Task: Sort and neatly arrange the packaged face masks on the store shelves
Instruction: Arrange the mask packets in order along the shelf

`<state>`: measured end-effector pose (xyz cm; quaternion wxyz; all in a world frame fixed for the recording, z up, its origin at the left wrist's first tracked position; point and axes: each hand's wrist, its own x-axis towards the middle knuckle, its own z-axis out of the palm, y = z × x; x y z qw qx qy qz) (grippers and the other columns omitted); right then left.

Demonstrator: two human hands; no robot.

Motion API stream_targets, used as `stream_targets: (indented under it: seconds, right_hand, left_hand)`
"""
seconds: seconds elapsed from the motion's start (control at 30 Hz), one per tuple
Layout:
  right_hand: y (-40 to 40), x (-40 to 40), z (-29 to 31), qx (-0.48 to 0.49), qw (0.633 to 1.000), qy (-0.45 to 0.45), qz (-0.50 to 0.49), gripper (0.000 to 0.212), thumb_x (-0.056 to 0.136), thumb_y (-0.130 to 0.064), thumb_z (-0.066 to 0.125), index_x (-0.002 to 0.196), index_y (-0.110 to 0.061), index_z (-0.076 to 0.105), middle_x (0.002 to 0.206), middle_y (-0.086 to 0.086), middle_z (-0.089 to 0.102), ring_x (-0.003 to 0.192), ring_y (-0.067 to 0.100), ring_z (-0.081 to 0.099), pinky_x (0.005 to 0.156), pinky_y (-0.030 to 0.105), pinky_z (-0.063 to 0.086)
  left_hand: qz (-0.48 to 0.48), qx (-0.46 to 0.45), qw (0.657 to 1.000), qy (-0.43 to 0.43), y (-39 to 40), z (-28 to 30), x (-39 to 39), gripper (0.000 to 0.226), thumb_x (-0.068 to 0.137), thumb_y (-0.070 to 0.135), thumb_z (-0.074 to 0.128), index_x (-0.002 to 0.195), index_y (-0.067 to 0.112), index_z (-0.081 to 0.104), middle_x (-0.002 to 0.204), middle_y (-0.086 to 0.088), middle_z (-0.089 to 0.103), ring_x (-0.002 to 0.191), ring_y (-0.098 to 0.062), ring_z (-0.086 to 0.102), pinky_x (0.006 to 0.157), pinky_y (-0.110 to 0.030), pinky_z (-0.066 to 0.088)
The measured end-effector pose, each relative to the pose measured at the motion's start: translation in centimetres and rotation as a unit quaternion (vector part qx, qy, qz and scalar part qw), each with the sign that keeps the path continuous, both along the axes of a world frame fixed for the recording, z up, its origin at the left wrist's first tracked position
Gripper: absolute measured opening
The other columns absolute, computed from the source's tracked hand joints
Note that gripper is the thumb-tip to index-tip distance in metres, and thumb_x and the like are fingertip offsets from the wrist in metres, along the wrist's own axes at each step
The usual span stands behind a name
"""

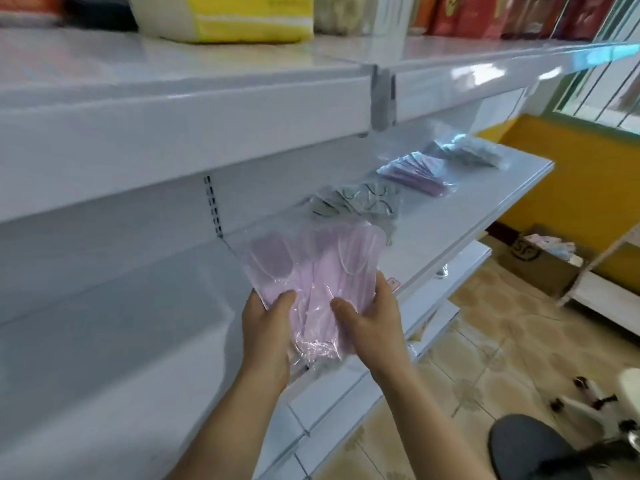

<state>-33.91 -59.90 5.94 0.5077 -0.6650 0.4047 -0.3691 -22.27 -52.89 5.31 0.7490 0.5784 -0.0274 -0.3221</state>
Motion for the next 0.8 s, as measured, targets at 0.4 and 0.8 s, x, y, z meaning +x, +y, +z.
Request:
stream_targets:
  seconds: [0.4, 0.8]
  right_hand:
    - [-14.1, -8.0, -1.1, 0.037, 0.985, -0.099, -0.136, 0.048, 0.087, -0.009, 0.077, 0.117, -0.042, 0.058, 0.111, -0.016, 0.072, 0.103, 0.009, 0.071, 0.093, 0.042, 0.060]
    - [-37.6, -15.7, -4.1, 0.068, 0.987, -0.081, -0.124, 0.053, 0.088, -0.012, 0.079, 0.134, -0.026, 0.058, 0.118, -0.012, 0.072, 0.104, 0.009, 0.071, 0.093, 0.043, 0.060]
  left_hand:
    - [-0.133, -0.003, 0.986, -0.099, -16.3, -0.8, -4.7, 0.011, 0.093, 0.013, 0.071, 0.104, 0.014, 0.071, 0.098, -0.004, 0.078, 0.095, -0.031, 0.074, 0.088, -0.045, 0.057]
    - [-0.161, 0.068, 0.928, -0.330, -38.9, -0.4, -6.9, 0.050, 0.090, 0.010, 0.075, 0.130, 0.029, 0.051, 0.087, -0.002, 0.067, 0.068, -0.007, 0.066, 0.059, -0.013, 0.050]
